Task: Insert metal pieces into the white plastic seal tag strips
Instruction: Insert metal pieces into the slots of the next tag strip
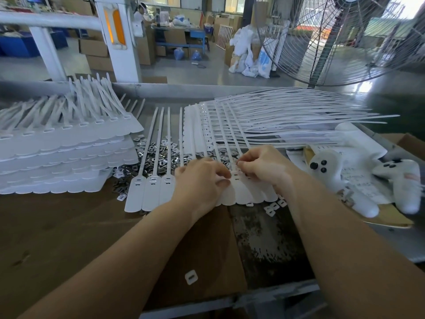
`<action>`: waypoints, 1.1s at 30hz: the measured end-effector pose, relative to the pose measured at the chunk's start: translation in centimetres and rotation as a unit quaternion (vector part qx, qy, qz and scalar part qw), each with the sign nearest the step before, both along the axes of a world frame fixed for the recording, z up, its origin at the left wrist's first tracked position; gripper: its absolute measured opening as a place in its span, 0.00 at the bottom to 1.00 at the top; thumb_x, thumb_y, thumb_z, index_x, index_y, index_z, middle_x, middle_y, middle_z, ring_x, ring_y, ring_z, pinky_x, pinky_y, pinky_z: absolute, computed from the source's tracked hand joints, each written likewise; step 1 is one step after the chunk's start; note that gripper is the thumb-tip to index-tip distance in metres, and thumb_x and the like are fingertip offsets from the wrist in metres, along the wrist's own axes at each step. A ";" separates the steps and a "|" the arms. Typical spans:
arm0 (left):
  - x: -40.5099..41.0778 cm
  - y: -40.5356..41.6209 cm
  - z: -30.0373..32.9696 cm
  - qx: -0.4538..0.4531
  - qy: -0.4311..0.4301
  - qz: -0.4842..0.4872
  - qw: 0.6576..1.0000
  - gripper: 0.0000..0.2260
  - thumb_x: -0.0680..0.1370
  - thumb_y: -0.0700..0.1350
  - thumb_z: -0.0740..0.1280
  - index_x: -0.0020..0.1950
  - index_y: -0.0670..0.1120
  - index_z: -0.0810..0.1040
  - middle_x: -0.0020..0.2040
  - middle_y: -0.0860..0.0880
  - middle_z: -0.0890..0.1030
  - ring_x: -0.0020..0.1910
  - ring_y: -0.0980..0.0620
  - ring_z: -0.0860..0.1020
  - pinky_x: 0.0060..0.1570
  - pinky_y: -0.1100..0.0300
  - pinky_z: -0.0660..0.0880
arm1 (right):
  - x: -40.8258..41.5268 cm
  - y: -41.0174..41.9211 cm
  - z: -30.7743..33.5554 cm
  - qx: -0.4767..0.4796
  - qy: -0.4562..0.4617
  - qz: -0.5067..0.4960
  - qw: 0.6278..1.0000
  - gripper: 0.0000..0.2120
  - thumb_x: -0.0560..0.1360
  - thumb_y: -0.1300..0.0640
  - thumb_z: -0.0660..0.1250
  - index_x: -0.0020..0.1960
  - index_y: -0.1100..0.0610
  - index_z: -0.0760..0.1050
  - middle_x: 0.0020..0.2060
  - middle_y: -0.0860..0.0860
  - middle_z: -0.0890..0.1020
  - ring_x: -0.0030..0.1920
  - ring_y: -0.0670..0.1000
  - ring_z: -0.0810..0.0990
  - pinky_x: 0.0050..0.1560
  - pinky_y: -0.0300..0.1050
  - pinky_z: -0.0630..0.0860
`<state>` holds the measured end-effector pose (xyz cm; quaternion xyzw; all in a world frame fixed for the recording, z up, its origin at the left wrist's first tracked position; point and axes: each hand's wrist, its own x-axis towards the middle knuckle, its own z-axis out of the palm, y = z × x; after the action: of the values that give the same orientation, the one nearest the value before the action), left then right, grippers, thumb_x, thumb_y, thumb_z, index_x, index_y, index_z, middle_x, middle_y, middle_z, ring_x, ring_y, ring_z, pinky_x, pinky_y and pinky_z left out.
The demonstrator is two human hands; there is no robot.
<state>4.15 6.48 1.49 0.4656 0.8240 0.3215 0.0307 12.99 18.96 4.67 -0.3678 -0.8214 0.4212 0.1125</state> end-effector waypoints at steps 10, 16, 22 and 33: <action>4.9 1.7 0.4 -0.065 0.051 -0.199 0.977 0.09 0.76 0.51 0.65 0.55 0.57 0.81 0.57 0.57 0.77 0.60 0.52 0.69 0.61 0.50 0.57 | 0.4 0.0 0.1 -0.062 0.020 -0.006 0.998 0.03 0.75 0.62 0.67 0.47 0.58 0.79 0.33 0.50 0.79 0.28 0.42 0.77 0.24 0.29 0.70; 5.3 1.9 -0.6 -0.042 0.073 -0.193 0.978 0.10 0.76 0.51 0.66 0.56 0.54 0.81 0.55 0.54 0.77 0.59 0.52 0.69 0.56 0.54 0.59 | 0.6 0.0 -0.1 -0.066 0.032 -0.010 0.997 0.04 0.75 0.61 0.67 0.42 0.55 0.79 0.33 0.50 0.79 0.33 0.46 0.76 0.34 0.37 0.71; 4.4 1.7 -0.4 0.041 -0.038 -0.124 0.991 0.07 0.78 0.45 0.64 0.49 0.47 0.82 0.47 0.51 0.80 0.46 0.52 0.76 0.44 0.64 0.69 | 0.8 -0.2 0.0 -0.070 0.047 -0.014 0.996 0.05 0.75 0.64 0.66 0.48 0.59 0.80 0.38 0.54 0.82 0.36 0.48 0.79 0.34 0.34 0.75; 0.3 1.4 0.3 0.145 -0.305 0.040 0.940 0.05 0.78 0.41 0.65 0.43 0.46 0.78 0.32 0.50 0.77 0.31 0.56 0.75 0.33 0.66 0.77 | 0.9 -0.6 -0.5 -0.027 0.125 0.039 0.991 0.13 0.75 0.65 0.64 0.41 0.49 0.80 0.36 0.46 0.83 0.36 0.41 0.80 0.35 0.30 0.76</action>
<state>4.40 7.93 1.80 0.3112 0.7376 0.5652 0.1993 13.87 18.34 4.20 -0.2830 -0.8027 0.4902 0.1878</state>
